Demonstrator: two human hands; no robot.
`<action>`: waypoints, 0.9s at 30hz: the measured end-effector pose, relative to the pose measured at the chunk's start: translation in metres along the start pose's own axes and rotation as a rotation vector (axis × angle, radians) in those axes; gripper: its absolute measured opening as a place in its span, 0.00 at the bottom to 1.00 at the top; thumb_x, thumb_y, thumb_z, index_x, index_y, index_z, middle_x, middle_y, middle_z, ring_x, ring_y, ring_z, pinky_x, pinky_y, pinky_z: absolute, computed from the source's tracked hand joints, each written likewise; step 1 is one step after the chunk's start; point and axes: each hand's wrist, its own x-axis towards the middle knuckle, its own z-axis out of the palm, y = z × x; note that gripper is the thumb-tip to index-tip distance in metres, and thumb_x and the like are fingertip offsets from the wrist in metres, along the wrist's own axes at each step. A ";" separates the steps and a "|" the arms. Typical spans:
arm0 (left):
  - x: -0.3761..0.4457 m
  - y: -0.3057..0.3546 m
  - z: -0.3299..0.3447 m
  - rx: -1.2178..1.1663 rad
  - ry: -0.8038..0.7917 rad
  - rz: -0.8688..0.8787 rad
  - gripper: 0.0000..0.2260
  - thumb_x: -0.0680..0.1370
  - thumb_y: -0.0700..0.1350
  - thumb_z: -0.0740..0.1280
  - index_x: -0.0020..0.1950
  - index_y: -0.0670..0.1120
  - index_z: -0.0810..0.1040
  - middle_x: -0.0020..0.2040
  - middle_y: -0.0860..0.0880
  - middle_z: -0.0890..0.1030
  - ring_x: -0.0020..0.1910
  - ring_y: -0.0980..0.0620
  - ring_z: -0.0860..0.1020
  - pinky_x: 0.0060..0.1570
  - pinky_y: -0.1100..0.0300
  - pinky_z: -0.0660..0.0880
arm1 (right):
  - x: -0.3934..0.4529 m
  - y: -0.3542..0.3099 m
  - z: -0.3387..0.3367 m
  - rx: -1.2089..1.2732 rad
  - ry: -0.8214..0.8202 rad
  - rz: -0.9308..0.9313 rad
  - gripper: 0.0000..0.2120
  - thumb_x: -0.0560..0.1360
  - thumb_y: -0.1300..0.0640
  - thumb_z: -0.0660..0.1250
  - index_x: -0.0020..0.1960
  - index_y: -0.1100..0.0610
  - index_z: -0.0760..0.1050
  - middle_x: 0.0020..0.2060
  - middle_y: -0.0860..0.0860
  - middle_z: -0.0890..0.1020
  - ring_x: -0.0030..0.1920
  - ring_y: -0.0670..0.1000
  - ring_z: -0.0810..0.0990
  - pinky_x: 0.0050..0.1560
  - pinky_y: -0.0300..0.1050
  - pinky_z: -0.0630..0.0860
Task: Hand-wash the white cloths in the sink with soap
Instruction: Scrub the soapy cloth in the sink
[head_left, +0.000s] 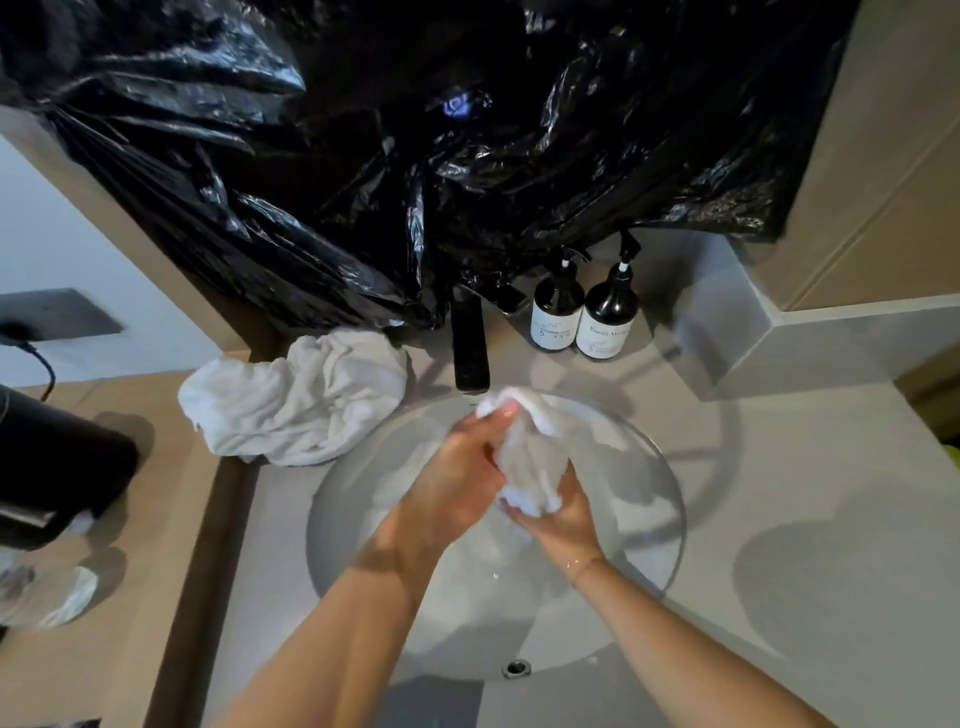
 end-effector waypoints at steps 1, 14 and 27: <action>-0.001 0.000 -0.006 -0.038 0.045 0.002 0.17 0.82 0.51 0.59 0.54 0.39 0.80 0.47 0.42 0.82 0.51 0.46 0.81 0.53 0.55 0.75 | 0.004 -0.003 -0.004 0.031 -0.034 0.033 0.26 0.62 0.64 0.81 0.56 0.52 0.76 0.50 0.51 0.81 0.50 0.46 0.81 0.48 0.46 0.81; -0.023 -0.061 -0.065 -0.363 0.484 -0.338 0.11 0.71 0.51 0.67 0.47 0.45 0.79 0.43 0.43 0.77 0.38 0.49 0.73 0.37 0.58 0.73 | 0.008 -0.033 -0.039 0.145 -0.325 0.031 0.37 0.59 0.69 0.68 0.66 0.49 0.72 0.62 0.52 0.78 0.62 0.50 0.78 0.60 0.48 0.76; -0.007 -0.079 -0.043 -0.501 0.464 -0.357 0.30 0.76 0.65 0.63 0.63 0.40 0.80 0.62 0.37 0.79 0.59 0.41 0.80 0.62 0.50 0.75 | -0.001 -0.043 -0.011 0.462 -0.515 0.188 0.30 0.67 0.60 0.74 0.67 0.58 0.70 0.61 0.59 0.80 0.63 0.57 0.78 0.64 0.52 0.74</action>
